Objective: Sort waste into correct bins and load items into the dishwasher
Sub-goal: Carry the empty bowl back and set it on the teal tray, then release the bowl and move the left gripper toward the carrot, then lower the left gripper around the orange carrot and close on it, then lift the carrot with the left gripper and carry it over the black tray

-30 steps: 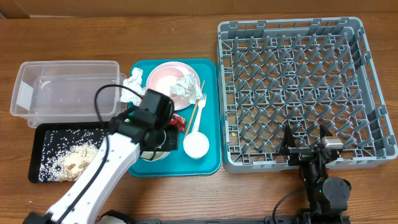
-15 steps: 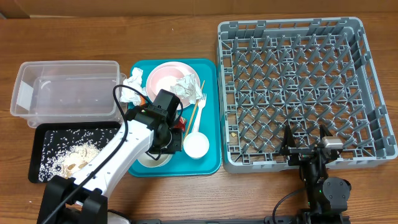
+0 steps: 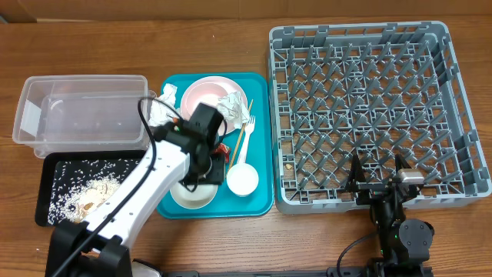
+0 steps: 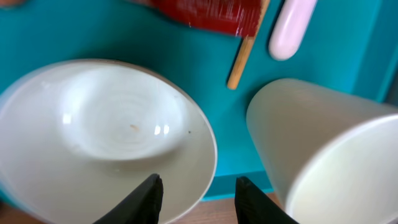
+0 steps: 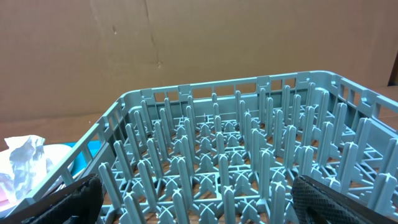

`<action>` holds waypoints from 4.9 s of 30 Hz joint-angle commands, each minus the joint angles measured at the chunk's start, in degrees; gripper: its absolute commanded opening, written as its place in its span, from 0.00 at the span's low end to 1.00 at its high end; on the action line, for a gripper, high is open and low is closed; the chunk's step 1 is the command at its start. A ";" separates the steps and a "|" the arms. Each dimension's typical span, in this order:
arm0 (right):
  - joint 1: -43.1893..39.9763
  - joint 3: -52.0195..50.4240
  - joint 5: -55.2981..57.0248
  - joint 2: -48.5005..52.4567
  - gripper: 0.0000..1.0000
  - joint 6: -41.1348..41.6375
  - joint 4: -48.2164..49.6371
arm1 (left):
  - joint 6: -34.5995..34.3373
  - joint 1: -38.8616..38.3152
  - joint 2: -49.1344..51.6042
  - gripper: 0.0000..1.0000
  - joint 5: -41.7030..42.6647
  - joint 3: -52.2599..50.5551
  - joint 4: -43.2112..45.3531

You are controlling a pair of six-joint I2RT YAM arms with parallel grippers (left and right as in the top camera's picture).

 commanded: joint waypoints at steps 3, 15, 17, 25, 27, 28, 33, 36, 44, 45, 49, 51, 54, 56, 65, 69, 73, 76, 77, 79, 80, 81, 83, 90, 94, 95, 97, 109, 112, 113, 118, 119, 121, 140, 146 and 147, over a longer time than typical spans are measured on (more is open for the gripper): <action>0.15 -0.61 0.50 -0.57 1.00 -0.17 0.37 | 0.02 -0.26 0.02 0.43 -9.01 14.78 -5.95; 0.15 -0.61 0.52 -0.57 1.00 -0.17 0.39 | -9.49 4.22 0.55 0.40 -17.59 18.80 -7.72; 0.15 -0.61 0.52 -0.57 1.00 -0.17 0.37 | -10.51 5.42 0.72 0.36 -17.62 18.45 -7.10; 0.15 -0.61 0.52 -0.57 1.00 -0.17 0.39 | -10.43 7.78 5.90 0.24 -17.64 17.86 -3.58; 0.15 -0.61 0.52 -0.57 1.00 -0.17 0.37 | -10.40 7.78 8.20 0.24 -18.01 17.86 -3.48; 0.15 -0.61 0.52 -0.57 1.00 -0.17 0.39 | -10.40 7.85 9.31 0.24 -18.08 17.86 -3.50; 0.15 -0.61 0.52 -0.57 1.00 -0.17 0.39 | -10.43 9.27 13.55 0.24 -18.05 17.86 -3.43; 0.15 -0.61 0.52 -0.57 1.00 -0.17 0.39 | -10.16 10.60 14.91 0.28 -17.77 17.86 -3.43; 0.15 -0.61 0.52 -0.57 1.00 -0.17 0.37 | -7.39 10.99 17.64 0.31 -18.25 17.79 -2.23; 0.15 -0.61 0.52 -0.57 1.00 -0.17 0.39 | -7.39 10.99 17.99 0.30 -18.25 17.79 -1.86; 0.15 -0.61 0.52 -0.57 1.00 -0.17 0.39 | -7.39 10.99 19.39 0.28 -18.91 17.77 -0.57; 0.15 -0.61 0.52 -0.57 1.00 -0.17 0.37 | -7.41 10.99 19.96 0.29 -20.28 17.75 -0.42; 0.15 -0.61 0.52 -0.57 1.00 -0.17 0.39 | -7.41 11.04 20.11 0.32 -21.84 17.59 -0.39; 0.15 -0.61 0.52 -0.57 1.00 -0.17 0.39 | -7.37 11.04 20.11 0.34 -21.86 17.57 -0.42; 0.15 -0.61 0.52 -0.57 1.00 -0.17 0.37 | -7.39 10.97 20.11 0.36 -21.22 13.55 5.14; 0.15 -0.61 0.52 -0.57 1.00 -0.17 0.37 | -7.19 11.52 20.11 0.32 -21.22 10.88 9.18; 0.15 -0.61 0.52 -0.57 1.00 -0.17 0.39 | -7.21 11.74 20.11 0.32 -21.68 10.08 10.93; 0.15 -0.61 0.50 -0.57 1.00 -0.17 0.37 | -7.19 11.74 20.11 0.34 -22.88 10.08 11.50; 0.15 -0.61 0.52 -0.57 1.00 -0.17 0.37 | -7.19 11.74 20.11 0.35 -23.12 10.01 11.85; 0.15 -0.61 0.52 -0.57 1.00 -0.17 0.37 | -7.19 11.74 20.11 0.35 -23.15 9.86 12.70; 0.15 -0.61 0.52 -0.57 1.00 -0.17 0.39 | -7.19 11.74 20.11 0.35 -23.15 9.81 12.85; 0.15 -0.61 0.50 -0.57 1.00 -0.17 0.37 | -7.19 11.74 20.11 0.35 -23.15 9.70 13.00; 0.15 -0.61 0.52 -0.57 1.00 -0.17 0.39 | -7.21 11.74 20.11 0.35 -23.15 9.27 13.44; 0.15 -0.61 0.52 -0.57 1.00 -0.17 0.39 | -7.19 11.74 20.13 0.36 -23.15 5.57 16.15; 0.15 -0.61 0.52 -0.55 1.00 -0.17 0.39 | -7.21 11.74 20.11 0.37 -23.15 3.74 17.94; 0.15 -0.61 0.52 -0.57 1.00 -0.17 0.39 | -7.19 11.74 20.13 0.38 -23.15 3.50 18.18; 0.15 -0.61 0.52 -0.57 1.00 -0.17 0.37 | -7.19 11.74 20.11 0.38 -23.15 3.39 18.25; 0.15 -0.61 0.52 -0.57 1.00 -0.17 0.39 | -7.15 11.74 20.13 0.26 -22.60 3.26 18.91; 0.15 -0.61 0.52 -0.55 1.00 -0.17 0.37 | -5.31 11.74 20.11 0.22 -21.68 3.28 18.88; 0.15 -0.61 0.52 -0.55 1.00 -0.17 0.39 | -4.15 11.74 20.11 0.19 -21.31 3.28 18.82; 0.15 -0.61 0.52 -0.57 1.00 -0.17 0.37 | -0.07 11.74 20.09 0.09 -20.59 4.02 16.41; 0.15 -0.61 0.52 -0.57 1.00 -0.17 0.39 | 0.35 11.74 20.06 0.06 -20.59 4.50 15.58; 0.15 -0.61 0.52 -0.57 1.00 -0.17 0.39 | 0.79 11.74 20.06 0.04 -20.61 5.90 13.62; 0.15 -0.61 0.52 -0.57 1.00 -0.17 0.39 | 3.34 11.74 20.06 0.12 -17.00 24.57 -6.84; 0.15 -0.61 0.50 -0.57 1.00 -0.17 0.37 | 8.24 11.76 20.06 0.13 -5.20 25.38 -6.86; 0.15 -0.61 0.52 -0.57 1.00 -0.17 0.39 | 8.26 11.76 20.06 0.12 -4.24 25.49 -6.86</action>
